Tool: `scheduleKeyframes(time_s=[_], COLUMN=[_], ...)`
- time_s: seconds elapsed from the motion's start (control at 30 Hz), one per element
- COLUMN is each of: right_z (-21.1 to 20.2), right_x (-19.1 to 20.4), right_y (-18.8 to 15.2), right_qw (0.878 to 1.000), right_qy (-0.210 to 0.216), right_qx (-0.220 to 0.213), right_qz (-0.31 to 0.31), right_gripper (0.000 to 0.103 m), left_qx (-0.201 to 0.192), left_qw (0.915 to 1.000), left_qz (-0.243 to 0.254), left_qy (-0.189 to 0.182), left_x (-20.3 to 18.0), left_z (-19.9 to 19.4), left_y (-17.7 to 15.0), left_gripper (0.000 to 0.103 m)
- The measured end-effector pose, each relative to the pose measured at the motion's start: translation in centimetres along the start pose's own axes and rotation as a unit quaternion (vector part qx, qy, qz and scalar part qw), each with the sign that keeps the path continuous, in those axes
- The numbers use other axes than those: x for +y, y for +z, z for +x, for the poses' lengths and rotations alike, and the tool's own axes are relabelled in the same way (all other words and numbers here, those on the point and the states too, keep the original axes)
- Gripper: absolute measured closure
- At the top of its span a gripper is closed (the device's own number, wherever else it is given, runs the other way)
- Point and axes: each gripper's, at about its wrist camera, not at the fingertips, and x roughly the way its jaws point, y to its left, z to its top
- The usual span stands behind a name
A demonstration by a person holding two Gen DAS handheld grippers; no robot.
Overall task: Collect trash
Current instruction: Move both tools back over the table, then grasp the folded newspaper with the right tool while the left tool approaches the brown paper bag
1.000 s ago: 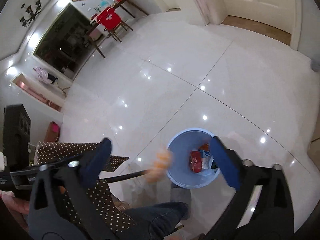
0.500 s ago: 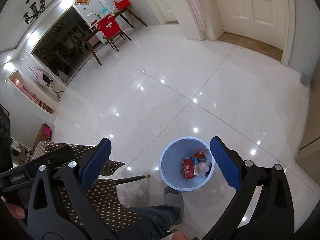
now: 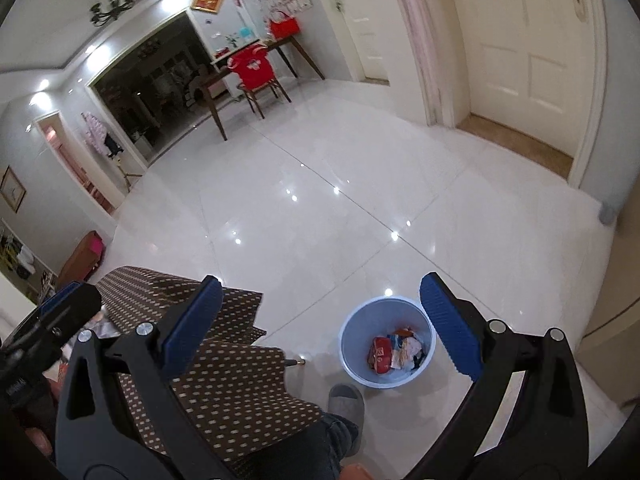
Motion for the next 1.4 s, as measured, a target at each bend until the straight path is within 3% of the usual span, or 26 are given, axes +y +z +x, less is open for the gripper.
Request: scheduleKeyframes(time_s=[0.1, 0.3, 0.53, 0.8, 1.1, 1.4], right_z=[-1.3, -3.2, -2.9, -1.4, 1.5, 6.0], right_x=[2.2, 7.6, 14.2, 21.6, 28.8, 35.4], right_y=[-0.2, -1.2, -3.5, -6.5, -11.0, -15.6], right_qw=[1.000, 0.997, 0.988, 0.974, 0.951, 0.925], right_qy=[0.015, 0.056, 0.108, 0.138, 0.154, 0.137], right_qx=[-0.010, -0.018, 0.004, 0.030, 0.069, 0.080], right_qz=[-0.018, -0.058, -0.114, -0.175, -0.260, -0.346], right_gripper=[0.006, 0.006, 0.006, 0.006, 0.006, 0.006], left_qx=[-0.031, -0.051, -0.058, -0.055, -0.036, -0.012], left_qw=[0.9991, 0.9977, 0.9936, 0.9850, 0.9699, 0.9549], left_qz=[0.013, -0.022, -0.053, -0.108, -0.167, -0.213], left_qy=[0.023, 0.038, 0.080, 0.123, 0.173, 0.207], left_x=[1.0, 4.6, 9.9, 16.8, 22.1, 26.0], left_z=[-2.8, -6.9, -11.4, -14.6, -16.6, -17.4], left_y=[-0.8, -2.3, -4.7, -7.6, -12.2, -15.9], left_gripper=[0.009, 0.009, 0.009, 0.009, 0.010, 0.010])
